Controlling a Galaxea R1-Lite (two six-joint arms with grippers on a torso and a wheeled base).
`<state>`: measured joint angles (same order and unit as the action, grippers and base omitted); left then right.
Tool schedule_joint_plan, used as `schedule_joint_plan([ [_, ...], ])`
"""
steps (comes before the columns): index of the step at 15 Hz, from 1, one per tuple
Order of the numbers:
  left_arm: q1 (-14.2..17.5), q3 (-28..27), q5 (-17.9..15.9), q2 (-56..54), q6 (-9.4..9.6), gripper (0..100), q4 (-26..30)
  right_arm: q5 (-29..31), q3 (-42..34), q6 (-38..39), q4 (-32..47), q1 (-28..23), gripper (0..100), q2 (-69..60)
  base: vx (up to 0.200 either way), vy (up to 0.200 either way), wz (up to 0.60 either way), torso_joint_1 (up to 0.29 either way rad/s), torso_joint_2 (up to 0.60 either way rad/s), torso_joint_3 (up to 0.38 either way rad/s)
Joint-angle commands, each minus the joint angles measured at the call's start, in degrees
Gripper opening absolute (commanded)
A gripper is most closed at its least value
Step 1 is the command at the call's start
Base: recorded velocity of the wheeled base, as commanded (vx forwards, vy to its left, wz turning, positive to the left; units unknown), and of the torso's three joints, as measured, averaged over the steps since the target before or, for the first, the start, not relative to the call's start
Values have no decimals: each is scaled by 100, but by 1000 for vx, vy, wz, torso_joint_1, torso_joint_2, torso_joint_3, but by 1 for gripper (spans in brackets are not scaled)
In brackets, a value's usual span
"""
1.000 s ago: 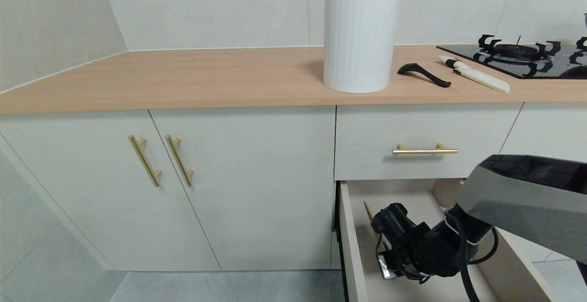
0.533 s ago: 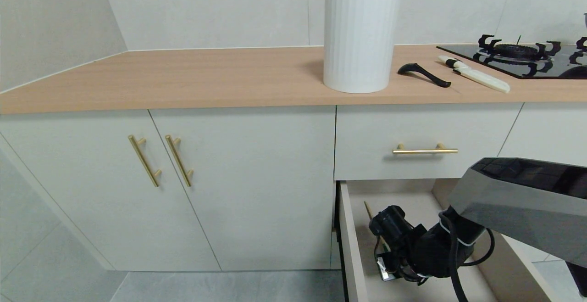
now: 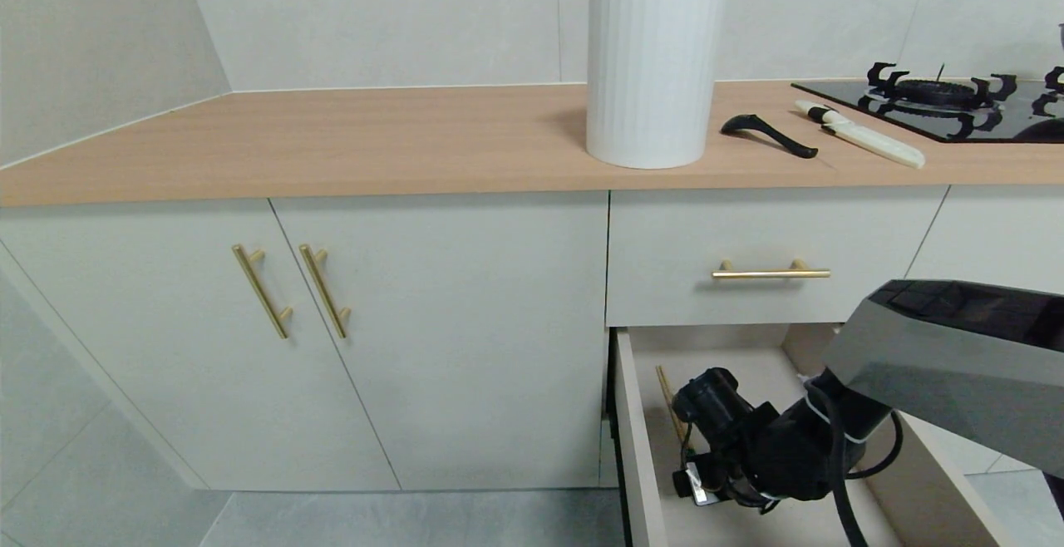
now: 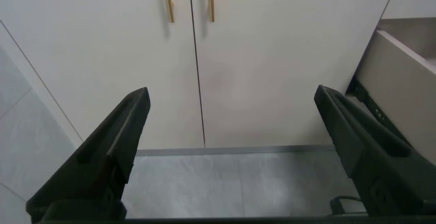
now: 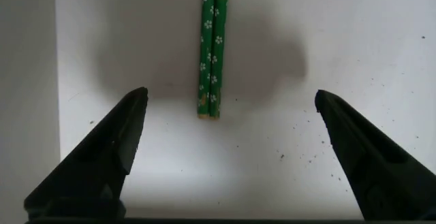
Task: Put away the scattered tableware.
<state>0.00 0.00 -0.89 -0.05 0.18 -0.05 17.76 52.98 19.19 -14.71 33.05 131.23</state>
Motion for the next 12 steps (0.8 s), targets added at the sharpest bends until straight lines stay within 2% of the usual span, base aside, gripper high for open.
schedule_joint_plan([
  [1,0,0,1,5,-1,100,5,8,-69,-12,12,-35,100,-731,0,0,0,0,0,0],
  [5,0,0,1,5,-1,100,5,26,-209,-64,522,-220,100,-2225,0,0,0,0,0,0],
  [8,0,0,1,5,-1,100,-4,26,-218,-372,549,-580,100,-3262,0,0,0,0,0,0],
  [12,0,0,1,5,-1,100,-4,8,-200,-662,513,-1029,100,-4000,0,0,0,0,0,0],
])
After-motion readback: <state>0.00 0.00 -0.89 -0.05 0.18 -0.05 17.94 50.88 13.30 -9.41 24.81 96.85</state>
